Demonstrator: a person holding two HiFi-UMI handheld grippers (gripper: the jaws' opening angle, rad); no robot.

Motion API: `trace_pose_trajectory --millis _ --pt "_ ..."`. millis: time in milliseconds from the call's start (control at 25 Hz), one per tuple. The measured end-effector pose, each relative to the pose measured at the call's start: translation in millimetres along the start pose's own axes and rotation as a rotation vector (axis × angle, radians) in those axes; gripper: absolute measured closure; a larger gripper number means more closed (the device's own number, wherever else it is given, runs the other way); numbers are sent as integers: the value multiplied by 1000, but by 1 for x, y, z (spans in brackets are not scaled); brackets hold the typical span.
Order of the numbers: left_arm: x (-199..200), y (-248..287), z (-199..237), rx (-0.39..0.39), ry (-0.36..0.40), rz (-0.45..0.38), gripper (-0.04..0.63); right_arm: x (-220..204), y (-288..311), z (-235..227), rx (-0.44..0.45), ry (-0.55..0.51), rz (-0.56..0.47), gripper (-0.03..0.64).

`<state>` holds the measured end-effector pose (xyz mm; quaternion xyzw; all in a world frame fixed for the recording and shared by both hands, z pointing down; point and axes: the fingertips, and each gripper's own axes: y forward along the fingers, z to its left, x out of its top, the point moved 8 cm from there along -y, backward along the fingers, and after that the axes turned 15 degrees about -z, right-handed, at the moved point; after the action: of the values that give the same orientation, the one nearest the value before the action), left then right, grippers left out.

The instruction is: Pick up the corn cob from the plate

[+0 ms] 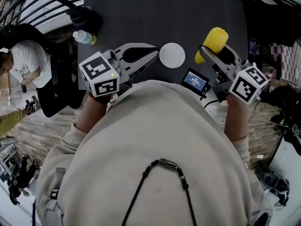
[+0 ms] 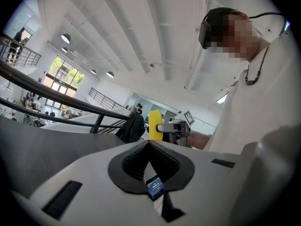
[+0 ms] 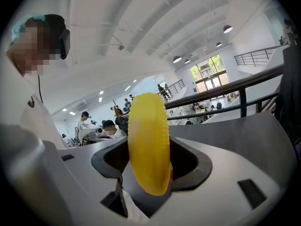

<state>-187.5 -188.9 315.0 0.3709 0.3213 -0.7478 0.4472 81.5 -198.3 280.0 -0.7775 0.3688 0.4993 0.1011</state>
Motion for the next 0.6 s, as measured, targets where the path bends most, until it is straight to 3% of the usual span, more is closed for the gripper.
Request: trace_pose_trajectory --millis 600 --pt "1 1 -2 11 -6 -4 595 -2 2 0 14 -5 14 353"
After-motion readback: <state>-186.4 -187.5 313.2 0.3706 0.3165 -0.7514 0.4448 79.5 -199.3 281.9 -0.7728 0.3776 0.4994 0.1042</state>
